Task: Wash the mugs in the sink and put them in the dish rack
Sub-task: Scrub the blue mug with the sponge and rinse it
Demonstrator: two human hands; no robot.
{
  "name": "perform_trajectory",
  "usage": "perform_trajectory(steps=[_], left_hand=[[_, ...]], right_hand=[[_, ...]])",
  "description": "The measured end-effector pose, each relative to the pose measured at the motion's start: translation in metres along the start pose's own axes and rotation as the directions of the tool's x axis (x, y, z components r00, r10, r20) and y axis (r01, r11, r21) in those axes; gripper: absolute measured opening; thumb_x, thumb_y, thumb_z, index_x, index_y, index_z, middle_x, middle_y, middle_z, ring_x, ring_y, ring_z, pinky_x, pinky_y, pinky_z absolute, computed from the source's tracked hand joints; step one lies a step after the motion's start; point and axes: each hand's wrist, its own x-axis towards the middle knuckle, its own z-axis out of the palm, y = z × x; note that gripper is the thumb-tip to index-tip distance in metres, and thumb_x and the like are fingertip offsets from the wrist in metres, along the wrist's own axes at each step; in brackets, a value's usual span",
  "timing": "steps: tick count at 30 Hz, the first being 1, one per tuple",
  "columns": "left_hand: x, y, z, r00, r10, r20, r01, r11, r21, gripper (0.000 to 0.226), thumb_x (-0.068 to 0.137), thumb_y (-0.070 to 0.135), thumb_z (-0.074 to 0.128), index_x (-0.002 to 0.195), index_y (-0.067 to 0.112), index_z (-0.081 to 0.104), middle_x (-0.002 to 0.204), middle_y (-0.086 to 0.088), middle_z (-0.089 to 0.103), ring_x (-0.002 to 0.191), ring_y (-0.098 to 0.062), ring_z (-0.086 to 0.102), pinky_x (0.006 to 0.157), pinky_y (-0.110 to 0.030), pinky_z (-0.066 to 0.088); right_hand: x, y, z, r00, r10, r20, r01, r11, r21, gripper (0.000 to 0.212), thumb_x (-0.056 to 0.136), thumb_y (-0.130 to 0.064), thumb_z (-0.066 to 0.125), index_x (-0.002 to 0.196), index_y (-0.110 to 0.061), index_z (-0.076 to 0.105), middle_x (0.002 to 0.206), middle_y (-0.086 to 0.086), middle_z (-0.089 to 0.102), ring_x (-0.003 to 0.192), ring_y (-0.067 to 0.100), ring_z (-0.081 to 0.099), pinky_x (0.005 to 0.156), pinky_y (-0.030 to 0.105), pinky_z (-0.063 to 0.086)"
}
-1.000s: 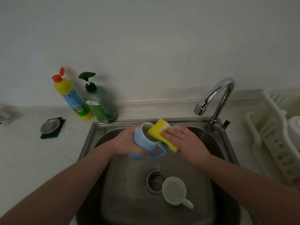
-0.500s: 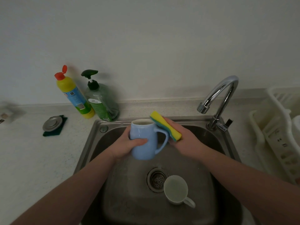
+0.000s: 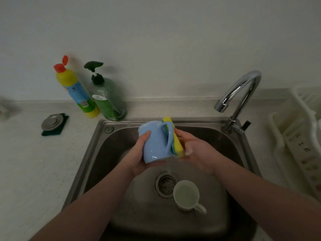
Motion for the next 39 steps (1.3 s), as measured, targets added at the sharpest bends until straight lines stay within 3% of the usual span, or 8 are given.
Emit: perform_trajectory(steps=[3,6,9,16,24,29,33,39], left_hand=[[0.004,-0.011,-0.001,0.999,-0.038,-0.001,0.038,0.999,0.003,0.052,0.085,0.055,0.050,0.116,0.015,0.060,0.095,-0.012,0.075,0.089,-0.030,0.069,0.089,-0.056,0.050],[0.001,-0.025,0.006,0.995,-0.090,0.050,0.093,0.994,-0.063,0.049,0.085,0.051,0.053,0.110,0.009,0.063,0.092,-0.016,0.074,0.080,-0.028,0.071,0.085,-0.047,0.051],[0.006,-0.044,0.009,0.992,-0.099,0.077,0.106,0.989,-0.103,0.063,0.073,0.052,0.057,0.119,0.009,0.060,0.105,-0.018,0.072,0.093,-0.030,0.067,0.086,-0.044,0.052],[0.022,-0.083,0.003,1.000,-0.017,-0.003,0.016,0.993,-0.115,0.051,0.079,0.052,0.054,0.112,0.014,0.063,0.099,-0.012,0.074,0.085,-0.024,0.071,0.071,-0.036,0.057],[0.043,-0.115,-0.019,0.995,0.074,-0.065,-0.077,0.996,-0.053,0.079,0.074,0.064,0.062,0.133,0.013,0.054,0.123,-0.015,0.065,0.113,-0.032,0.063,0.093,-0.046,0.051],[0.049,-0.132,-0.024,0.986,0.094,-0.139,-0.102,0.994,-0.049,0.059,0.077,0.046,0.067,0.124,0.011,0.060,0.106,-0.008,0.072,0.093,-0.021,0.070,0.068,-0.033,0.057],[0.053,-0.139,-0.023,0.974,0.157,-0.162,-0.158,0.987,0.006,0.052,0.079,0.049,0.068,0.119,0.017,0.059,0.108,-0.007,0.071,0.094,-0.021,0.069,0.072,-0.035,0.056],[0.060,-0.132,-0.022,0.956,0.177,-0.233,-0.167,0.984,0.061,0.069,0.069,0.055,0.071,0.125,0.016,0.058,0.111,-0.008,0.070,0.094,-0.020,0.071,0.070,-0.033,0.056]], right_hand=[[0.002,0.006,0.001,0.987,0.093,-0.132,-0.052,0.956,0.288,0.037,0.092,-0.016,0.045,0.125,-0.020,0.060,0.123,0.013,0.062,0.110,0.033,0.060,0.093,0.050,0.049],[0.004,0.014,0.011,0.917,0.078,-0.392,-0.043,0.994,0.098,0.029,0.095,-0.043,0.049,0.108,-0.019,0.058,0.107,0.008,0.062,0.096,0.023,0.061,0.081,0.040,0.054],[0.008,0.026,0.018,0.866,0.019,-0.500,-0.012,1.000,0.017,0.031,0.091,-0.049,0.054,0.112,-0.028,0.045,0.102,0.000,0.055,0.089,0.014,0.058,0.072,0.033,0.055],[0.017,0.066,0.017,0.880,0.030,-0.473,-0.031,1.000,0.006,0.049,0.093,-0.048,0.050,0.139,-0.035,0.042,0.129,-0.007,0.051,0.110,0.011,0.054,0.086,0.031,0.051],[0.027,0.107,0.020,0.867,0.014,-0.498,-0.039,0.998,-0.041,0.041,0.091,-0.051,0.054,0.131,-0.044,0.050,0.129,-0.010,0.057,0.113,0.010,0.057,0.096,0.040,0.051],[0.027,0.124,0.022,0.852,-0.063,-0.520,-0.045,0.980,-0.192,0.046,0.092,-0.045,0.053,0.137,-0.047,0.042,0.139,-0.013,0.049,0.124,0.006,0.048,0.107,0.032,0.041],[0.029,0.130,0.026,0.838,-0.117,-0.534,-0.014,0.972,-0.236,0.049,0.092,-0.042,0.055,0.137,-0.047,0.040,0.121,-0.021,0.051,0.112,-0.003,0.049,0.103,0.024,0.041],[0.043,0.135,0.028,0.835,-0.149,-0.529,0.054,0.980,-0.191,0.048,0.092,-0.039,0.057,0.138,-0.043,0.043,0.134,-0.019,0.049,0.117,-0.005,0.047,0.105,0.024,0.040]])
